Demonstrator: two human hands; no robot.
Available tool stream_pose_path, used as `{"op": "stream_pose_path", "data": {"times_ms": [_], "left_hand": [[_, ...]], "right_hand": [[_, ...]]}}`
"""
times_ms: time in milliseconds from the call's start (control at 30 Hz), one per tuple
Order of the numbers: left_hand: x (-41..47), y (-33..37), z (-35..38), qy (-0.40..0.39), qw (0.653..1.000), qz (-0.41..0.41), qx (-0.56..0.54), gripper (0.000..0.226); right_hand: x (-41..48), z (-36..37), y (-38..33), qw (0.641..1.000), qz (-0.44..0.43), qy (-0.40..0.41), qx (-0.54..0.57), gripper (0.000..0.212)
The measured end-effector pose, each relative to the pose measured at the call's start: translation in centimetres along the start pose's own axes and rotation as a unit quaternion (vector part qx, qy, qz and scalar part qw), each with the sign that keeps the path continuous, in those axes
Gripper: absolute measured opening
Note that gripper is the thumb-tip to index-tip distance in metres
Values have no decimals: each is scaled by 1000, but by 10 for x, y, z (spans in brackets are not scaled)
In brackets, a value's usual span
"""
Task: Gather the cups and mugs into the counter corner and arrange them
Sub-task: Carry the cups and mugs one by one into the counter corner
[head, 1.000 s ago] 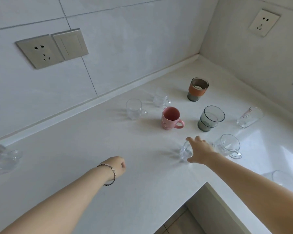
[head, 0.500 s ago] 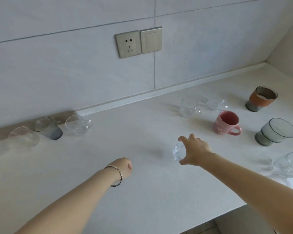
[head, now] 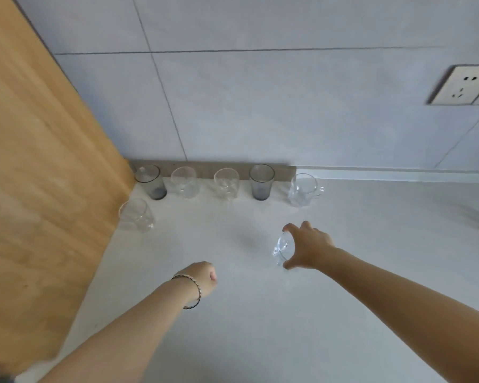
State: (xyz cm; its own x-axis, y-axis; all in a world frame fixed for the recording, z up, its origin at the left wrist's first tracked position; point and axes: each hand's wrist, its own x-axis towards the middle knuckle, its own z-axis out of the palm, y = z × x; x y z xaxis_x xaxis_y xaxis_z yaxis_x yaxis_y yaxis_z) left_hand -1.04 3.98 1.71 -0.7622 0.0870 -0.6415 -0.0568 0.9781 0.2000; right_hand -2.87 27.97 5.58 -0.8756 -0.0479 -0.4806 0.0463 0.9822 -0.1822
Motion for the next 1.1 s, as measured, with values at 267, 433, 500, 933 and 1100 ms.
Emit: {"op": "stream_pose_path", "data": {"times_ms": [267, 433, 500, 933, 1100], "left_hand": [[3, -138, -31, 1, 998, -50, -30, 12], [13, -171, -34, 15, 993, -53, -101, 12], [15, -178, -33, 13, 992, -47, -114, 13], [25, -199, -36, -12, 992, -46, -113, 13], [27, -189, -38, -17, 996, -36, -84, 19]], "right_hand": [[68, 11, -160, 999, -35, 0, 21, 83], [114, 23, -212, 999, -25, 6, 26, 84], [129, 25, -227, 999, -20, 11, 25, 84], [148, 47, -267, 990, -1, 49, 134, 91], [136, 49, -247, 991, -7, 23, 128, 72]]}}
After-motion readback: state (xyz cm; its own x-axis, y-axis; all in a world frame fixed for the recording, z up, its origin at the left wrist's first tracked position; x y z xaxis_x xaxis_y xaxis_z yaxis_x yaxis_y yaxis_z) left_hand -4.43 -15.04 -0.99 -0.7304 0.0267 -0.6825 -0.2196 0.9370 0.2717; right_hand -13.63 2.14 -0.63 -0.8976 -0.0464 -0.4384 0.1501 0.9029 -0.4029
